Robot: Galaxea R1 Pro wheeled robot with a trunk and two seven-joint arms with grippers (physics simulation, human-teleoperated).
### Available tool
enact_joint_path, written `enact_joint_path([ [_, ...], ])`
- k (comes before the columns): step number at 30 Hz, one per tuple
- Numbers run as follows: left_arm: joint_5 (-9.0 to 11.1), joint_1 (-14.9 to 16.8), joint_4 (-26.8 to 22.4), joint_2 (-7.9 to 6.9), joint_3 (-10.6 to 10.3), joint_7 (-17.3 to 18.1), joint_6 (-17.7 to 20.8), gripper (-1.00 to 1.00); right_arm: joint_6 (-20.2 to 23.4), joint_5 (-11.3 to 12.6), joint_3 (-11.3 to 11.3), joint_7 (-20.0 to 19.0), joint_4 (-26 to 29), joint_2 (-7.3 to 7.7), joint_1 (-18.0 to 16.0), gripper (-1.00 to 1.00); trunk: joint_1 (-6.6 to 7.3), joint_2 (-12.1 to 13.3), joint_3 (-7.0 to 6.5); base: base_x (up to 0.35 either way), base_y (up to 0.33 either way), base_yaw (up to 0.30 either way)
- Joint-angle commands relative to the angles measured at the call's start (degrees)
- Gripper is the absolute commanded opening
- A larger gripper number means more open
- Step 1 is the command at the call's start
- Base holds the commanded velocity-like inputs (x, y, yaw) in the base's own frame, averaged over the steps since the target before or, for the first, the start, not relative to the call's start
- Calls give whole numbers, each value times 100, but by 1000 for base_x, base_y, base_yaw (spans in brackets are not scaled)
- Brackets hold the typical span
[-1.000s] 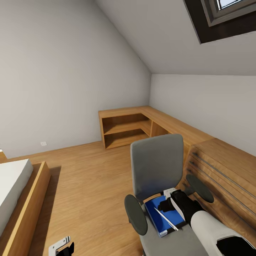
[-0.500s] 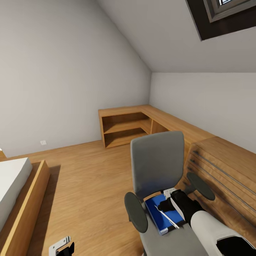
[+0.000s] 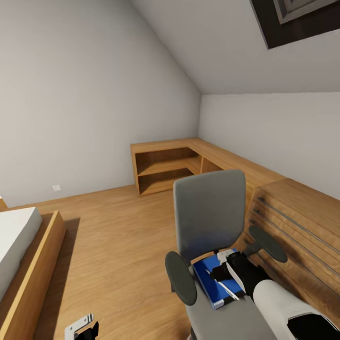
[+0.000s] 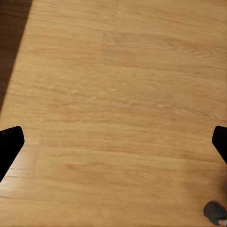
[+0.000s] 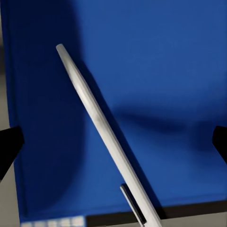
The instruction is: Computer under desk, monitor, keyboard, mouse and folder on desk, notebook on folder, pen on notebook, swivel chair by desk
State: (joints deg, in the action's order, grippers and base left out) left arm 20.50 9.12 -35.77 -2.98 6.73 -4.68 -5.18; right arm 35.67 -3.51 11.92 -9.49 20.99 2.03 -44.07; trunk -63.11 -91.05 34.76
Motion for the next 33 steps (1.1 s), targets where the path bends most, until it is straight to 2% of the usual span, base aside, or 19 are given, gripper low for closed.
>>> enact_joint_path([
  [1,58,2,0,-4,-15,-15,-18,100,27,-38,21,-35,11,5,-3,100,-22,-44,24,0,0,0],
  [12,54,2,2,-9,-14,-15,-18,100,27,-44,29,-35,10,0,0,100,-264,-486,222,0,0,0],
  [20,59,2,0,-4,-14,-15,-18,100,27,-45,27,-35,10,1,2,100,-264,-486,222,0,0,0],
  [25,59,2,0,-7,-14,-15,-18,100,27,-44,22,-35,10,1,3,100,-374,-686,311,0,0,0],
  [33,60,2,0,-4,-14,-15,-18,100,27,-40,21,-35,10,3,-1,100,-374,-686,311,0,0,0],
])
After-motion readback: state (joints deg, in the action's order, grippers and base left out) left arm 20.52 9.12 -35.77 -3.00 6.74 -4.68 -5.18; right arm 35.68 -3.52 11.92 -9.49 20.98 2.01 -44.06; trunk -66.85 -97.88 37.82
